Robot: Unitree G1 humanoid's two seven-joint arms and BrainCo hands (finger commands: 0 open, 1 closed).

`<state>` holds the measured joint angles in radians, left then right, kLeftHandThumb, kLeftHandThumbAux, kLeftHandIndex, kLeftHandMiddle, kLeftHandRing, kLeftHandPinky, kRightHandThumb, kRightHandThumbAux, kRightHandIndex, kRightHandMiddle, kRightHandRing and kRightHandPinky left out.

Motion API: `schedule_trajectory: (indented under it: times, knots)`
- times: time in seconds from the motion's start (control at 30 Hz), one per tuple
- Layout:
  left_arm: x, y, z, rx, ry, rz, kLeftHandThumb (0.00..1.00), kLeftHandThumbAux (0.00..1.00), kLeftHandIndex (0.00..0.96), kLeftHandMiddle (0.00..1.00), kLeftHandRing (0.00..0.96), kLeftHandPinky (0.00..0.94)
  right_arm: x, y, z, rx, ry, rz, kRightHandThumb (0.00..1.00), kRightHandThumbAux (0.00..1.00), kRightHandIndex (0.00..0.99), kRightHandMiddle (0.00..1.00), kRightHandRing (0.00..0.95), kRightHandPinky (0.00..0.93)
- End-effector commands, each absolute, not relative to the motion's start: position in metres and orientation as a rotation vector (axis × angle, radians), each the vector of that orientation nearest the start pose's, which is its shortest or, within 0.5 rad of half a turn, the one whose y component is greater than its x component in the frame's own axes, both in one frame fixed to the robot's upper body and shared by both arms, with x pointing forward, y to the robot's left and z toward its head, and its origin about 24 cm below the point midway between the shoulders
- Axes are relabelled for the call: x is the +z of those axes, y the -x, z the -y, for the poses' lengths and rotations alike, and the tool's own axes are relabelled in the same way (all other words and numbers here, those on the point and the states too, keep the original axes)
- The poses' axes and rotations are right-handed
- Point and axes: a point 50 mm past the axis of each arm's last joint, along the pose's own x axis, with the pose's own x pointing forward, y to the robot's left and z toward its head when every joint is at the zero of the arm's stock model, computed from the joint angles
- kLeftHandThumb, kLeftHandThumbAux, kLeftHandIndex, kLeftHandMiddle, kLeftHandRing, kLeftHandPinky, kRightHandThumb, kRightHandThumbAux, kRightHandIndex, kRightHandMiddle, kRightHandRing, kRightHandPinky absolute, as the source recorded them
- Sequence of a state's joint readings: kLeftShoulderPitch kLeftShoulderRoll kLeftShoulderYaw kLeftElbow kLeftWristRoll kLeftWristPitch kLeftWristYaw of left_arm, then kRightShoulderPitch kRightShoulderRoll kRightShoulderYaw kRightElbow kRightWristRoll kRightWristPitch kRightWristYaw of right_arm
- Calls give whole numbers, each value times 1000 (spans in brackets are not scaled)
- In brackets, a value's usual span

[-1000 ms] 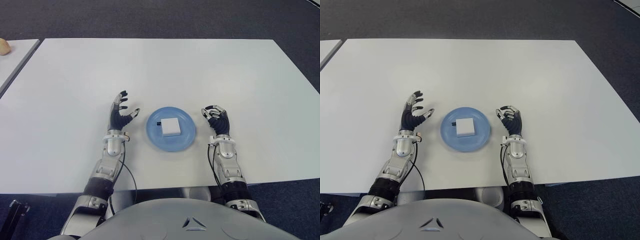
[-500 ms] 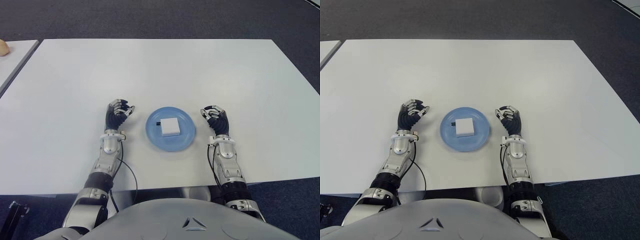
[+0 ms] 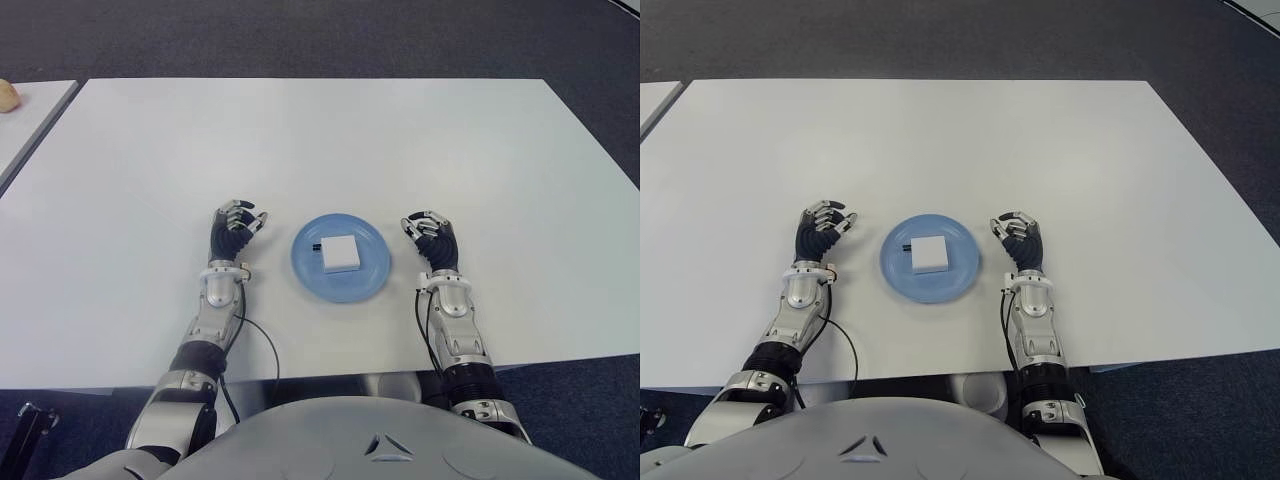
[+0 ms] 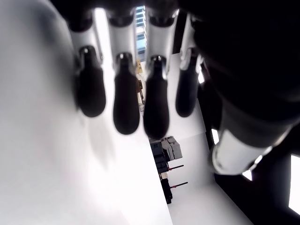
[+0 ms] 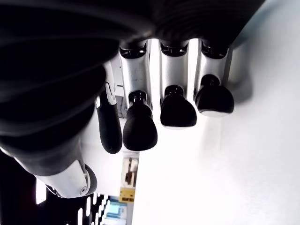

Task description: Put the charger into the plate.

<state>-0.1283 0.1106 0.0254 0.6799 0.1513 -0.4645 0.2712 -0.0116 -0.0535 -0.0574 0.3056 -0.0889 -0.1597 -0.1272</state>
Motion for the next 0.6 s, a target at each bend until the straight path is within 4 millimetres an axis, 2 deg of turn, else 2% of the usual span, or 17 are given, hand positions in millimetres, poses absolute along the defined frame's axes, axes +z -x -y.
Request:
schedule_trajectory:
  times: [0.03, 0.37, 0.6]
  knots:
    - [-43, -245, -186, 193, -250, -140, 708, 717, 435, 653, 648, 637, -21, -238, 179, -164, 134, -206, 703, 730, 434, 823, 837, 843]
    - [-45, -244, -185, 180, -242, -140, 709, 717, 436, 699, 687, 666, -21, -238, 179, -164, 134, -204, 704, 730, 435, 828, 842, 846]
    - [-44, -243, -183, 168, -239, -138, 708, 717, 436, 688, 676, 650, -21, -238, 179, -166, 132, -204, 703, 729, 434, 826, 838, 840]
